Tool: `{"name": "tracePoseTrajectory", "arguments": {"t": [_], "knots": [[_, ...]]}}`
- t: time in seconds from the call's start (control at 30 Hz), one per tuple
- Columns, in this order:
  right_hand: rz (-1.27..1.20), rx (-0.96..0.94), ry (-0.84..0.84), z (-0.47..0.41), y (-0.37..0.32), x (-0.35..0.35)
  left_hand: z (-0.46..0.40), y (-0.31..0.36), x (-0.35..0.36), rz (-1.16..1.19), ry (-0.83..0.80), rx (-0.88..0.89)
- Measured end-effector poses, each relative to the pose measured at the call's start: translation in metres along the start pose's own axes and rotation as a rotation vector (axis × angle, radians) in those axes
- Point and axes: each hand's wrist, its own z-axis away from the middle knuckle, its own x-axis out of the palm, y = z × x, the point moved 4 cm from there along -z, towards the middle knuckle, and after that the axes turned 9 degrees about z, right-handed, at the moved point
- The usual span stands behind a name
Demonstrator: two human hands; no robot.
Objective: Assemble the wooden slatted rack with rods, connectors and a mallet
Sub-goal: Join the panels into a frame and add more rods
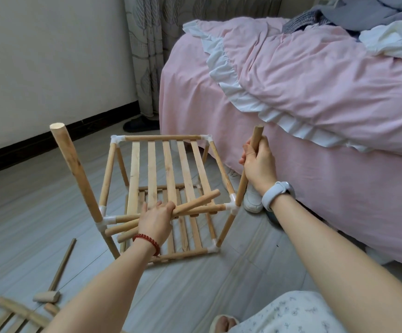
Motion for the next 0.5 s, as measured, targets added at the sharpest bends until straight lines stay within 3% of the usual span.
{"name": "tracePoseTrajectory", "arguments": {"t": [0.13,0.27,0.4,0.5], "knots": [[0.059,-0.043,-0.071,0.028,-0.024,0.009,0.001,-0.033,-0.016,0.095,0.024,-0.149],[-0.106,-0.035,-0.158,0.069,-0.044,0.014,0.013,-0.052,-0.053,0.365,0.081,-0.227],[-0.266,0.055,-0.519,0.098,-0.075,0.057,0.037,-0.058,-0.081,0.497,0.210,-0.242],[-0.294,-0.026,-0.844,0.120,-0.113,0.093,0.061,-0.076,-0.111,0.612,0.336,-0.268]]}}
